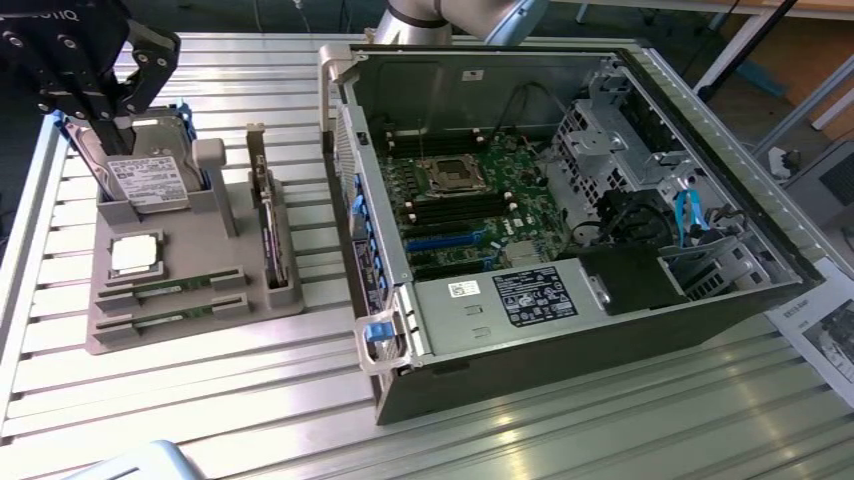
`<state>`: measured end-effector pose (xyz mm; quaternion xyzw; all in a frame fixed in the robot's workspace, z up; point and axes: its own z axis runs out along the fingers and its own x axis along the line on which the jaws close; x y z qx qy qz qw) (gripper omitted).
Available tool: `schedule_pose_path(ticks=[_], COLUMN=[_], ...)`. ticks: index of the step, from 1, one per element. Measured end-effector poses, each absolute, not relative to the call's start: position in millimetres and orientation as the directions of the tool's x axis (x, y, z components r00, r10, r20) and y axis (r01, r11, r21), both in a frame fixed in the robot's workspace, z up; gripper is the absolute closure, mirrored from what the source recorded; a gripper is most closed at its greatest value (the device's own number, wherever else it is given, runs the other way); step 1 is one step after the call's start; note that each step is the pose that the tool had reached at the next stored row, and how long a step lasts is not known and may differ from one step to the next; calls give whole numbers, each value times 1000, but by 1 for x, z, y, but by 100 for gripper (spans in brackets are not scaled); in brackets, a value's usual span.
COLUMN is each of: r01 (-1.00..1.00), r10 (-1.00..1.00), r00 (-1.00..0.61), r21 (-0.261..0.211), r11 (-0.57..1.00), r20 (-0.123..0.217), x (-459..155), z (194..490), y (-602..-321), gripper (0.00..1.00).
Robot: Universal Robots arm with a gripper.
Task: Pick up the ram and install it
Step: 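Pick up the ram and move it above insertion slot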
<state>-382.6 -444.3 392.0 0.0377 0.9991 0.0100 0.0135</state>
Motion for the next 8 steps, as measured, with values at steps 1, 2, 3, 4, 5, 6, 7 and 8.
schedule_pose_path(ticks=[1, 2, 3, 4, 5, 6, 7, 8], r01=[75, 75, 75, 75, 75, 74, 71, 68], r10=[76, 76, 76, 76, 75, 74, 72, 69], r00=[-997, -997, -997, -997, -997, -997, -997, -997], r21=[21, 21, 21, 21, 21, 21, 21, 21], r11=[997, 997, 997, 997, 997, 997, 997, 997], r20=[-26, -26, -26, -26, -26, -26, -26, -26], x=[-383, -383, -383, -383, -383, -383, -383, -383], z=[392, 392, 392, 392, 392, 392, 392, 392], y=[-444, -444, -444, -444, -444, -444, -444, -444], gripper=[90, 90, 90, 90, 90, 90, 90, 90])
